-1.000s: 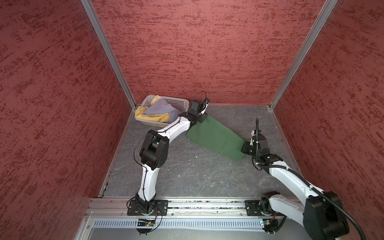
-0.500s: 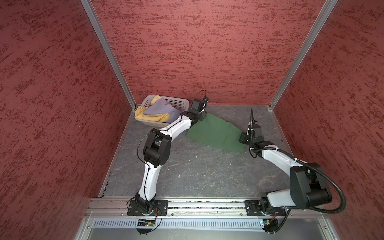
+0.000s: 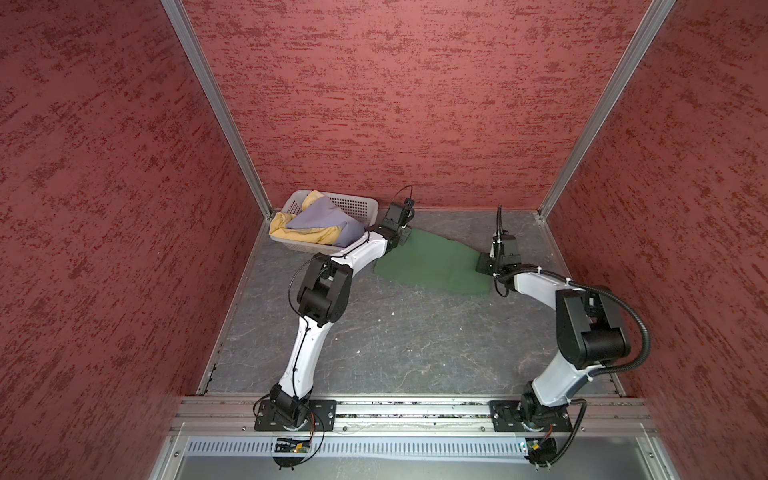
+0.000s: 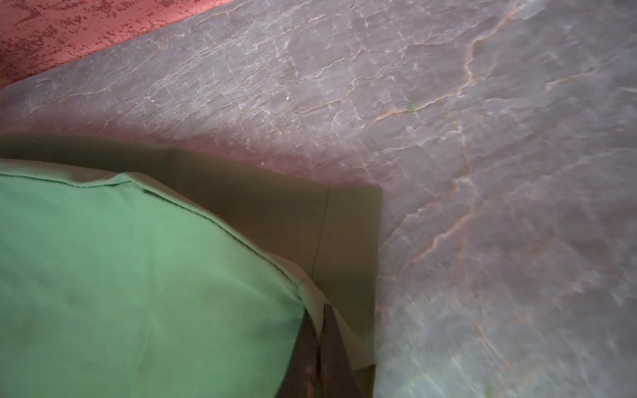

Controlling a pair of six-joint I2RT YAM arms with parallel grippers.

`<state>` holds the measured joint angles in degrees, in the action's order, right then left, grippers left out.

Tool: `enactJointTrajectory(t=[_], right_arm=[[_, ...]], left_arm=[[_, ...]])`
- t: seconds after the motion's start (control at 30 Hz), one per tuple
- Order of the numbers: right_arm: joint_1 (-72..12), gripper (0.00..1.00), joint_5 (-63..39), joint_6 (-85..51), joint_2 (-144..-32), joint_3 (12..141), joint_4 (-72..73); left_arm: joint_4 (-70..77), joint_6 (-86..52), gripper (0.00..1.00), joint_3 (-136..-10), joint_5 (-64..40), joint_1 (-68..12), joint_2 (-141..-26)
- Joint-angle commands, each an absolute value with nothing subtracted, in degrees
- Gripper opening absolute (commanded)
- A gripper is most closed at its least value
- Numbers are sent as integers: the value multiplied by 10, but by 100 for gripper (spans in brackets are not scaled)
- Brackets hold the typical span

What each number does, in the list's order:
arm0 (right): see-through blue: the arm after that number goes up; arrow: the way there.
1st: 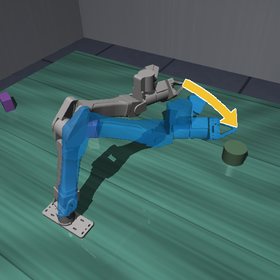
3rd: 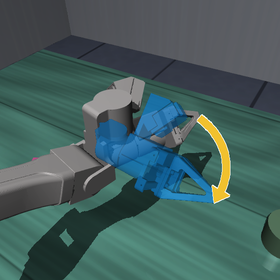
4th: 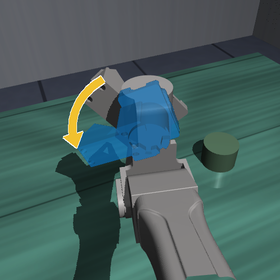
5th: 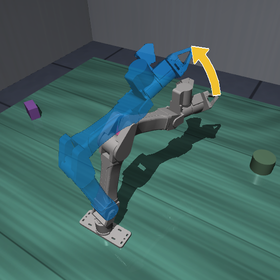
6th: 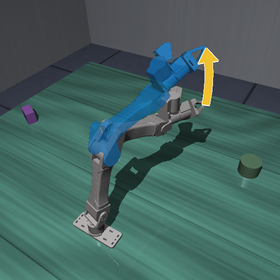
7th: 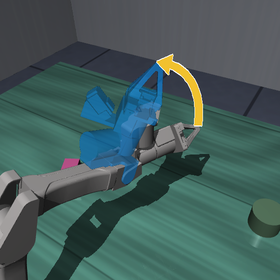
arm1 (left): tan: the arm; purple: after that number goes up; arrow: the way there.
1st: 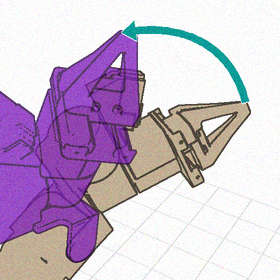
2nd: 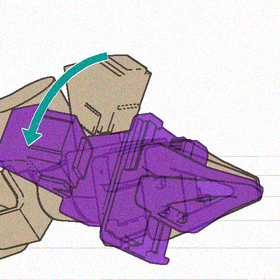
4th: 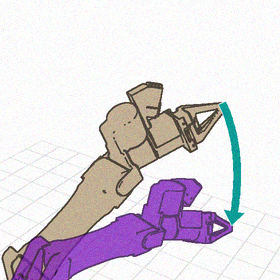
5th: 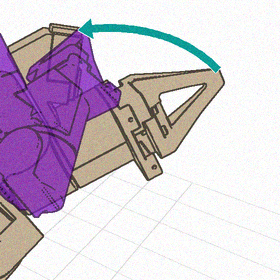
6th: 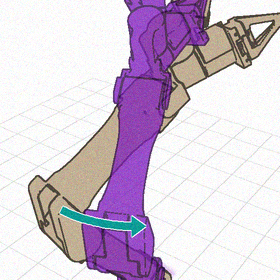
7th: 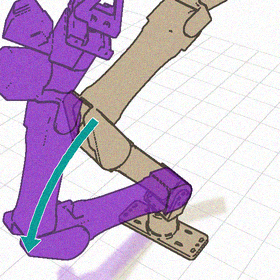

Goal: Fold and stack skirts
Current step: Fold the skirt at the top-center of the table.

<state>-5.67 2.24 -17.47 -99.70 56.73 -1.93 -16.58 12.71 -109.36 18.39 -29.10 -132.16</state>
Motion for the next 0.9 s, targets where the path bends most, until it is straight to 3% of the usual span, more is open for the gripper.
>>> enactJointTrajectory(t=[0.0,0.1,0.13,0.27,0.4,0.6,0.73,0.87], right_arm=[[-48,1,-9,-173,-1027,606,-14],[-43,3,-24,-179,-1059,638,-30],[-41,5,-29,-181,-1070,650,-36],[-34,13,-55,-184,-1103,687,-43],[-28,30,-62,-183,-1114,712,-42],[-18,47,-56,-171,-1095,734,-47],[-5,52,-46,-161,-1073,738,-62],[9,52,-60,-157,-1069,738,-88]], left_arm=[[-193,104,0,-1122,210,-287,-1343],[-202,92,1,-1129,224,-283,-1352],[-205,87,5,-1130,224,-281,-1353],[-207,76,26,-1126,219,-277,-1351],[-203,74,53,-1113,215,-278,-1339],[-141,97,65,-1037,194,-292,-1273],[-84,143,75,-970,154,-312,-1214],[-43,199,77,-909,99,-339,-1164]])
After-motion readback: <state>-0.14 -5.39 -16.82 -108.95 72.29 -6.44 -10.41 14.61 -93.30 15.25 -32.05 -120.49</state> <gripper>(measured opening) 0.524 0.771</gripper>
